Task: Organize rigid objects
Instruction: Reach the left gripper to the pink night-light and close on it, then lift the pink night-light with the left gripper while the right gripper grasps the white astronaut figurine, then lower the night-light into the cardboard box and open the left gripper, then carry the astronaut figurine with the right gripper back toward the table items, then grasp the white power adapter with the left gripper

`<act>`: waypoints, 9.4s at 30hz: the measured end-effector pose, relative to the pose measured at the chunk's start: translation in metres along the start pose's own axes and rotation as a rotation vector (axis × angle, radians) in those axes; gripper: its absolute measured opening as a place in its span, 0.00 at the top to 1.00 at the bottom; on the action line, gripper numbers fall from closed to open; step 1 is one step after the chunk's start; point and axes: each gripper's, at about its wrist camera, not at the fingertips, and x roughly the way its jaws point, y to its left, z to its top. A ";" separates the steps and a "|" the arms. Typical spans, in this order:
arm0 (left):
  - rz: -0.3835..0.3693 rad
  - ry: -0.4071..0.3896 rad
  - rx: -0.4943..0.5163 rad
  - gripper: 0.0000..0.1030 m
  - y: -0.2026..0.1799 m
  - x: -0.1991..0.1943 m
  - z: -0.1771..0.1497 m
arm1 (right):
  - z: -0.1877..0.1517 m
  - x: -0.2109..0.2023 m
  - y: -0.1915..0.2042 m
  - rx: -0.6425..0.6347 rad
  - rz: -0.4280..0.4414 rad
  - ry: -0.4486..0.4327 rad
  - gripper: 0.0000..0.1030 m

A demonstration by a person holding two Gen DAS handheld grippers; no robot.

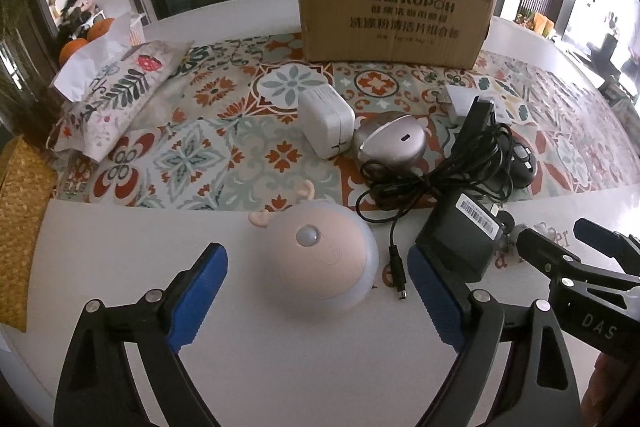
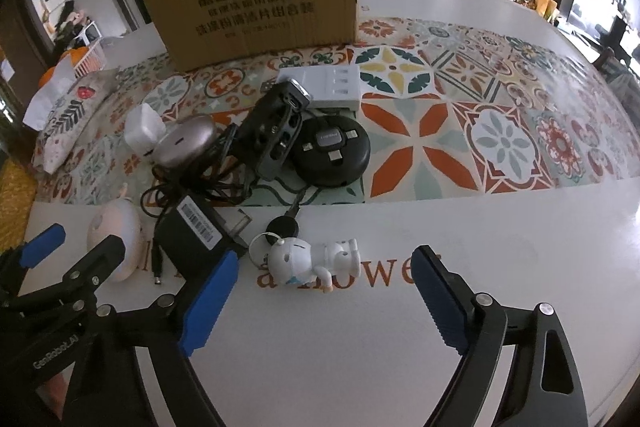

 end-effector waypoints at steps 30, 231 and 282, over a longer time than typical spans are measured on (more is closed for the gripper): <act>-0.033 0.009 -0.003 0.28 0.002 0.025 0.002 | 0.001 0.018 0.006 -0.011 0.001 0.007 0.46; 0.013 0.113 0.015 0.17 0.045 0.101 0.157 | 0.153 0.114 0.048 0.152 0.110 0.162 0.41; -0.370 0.095 0.467 0.37 0.024 0.066 0.107 | 0.105 0.047 0.078 -0.127 0.034 0.045 0.46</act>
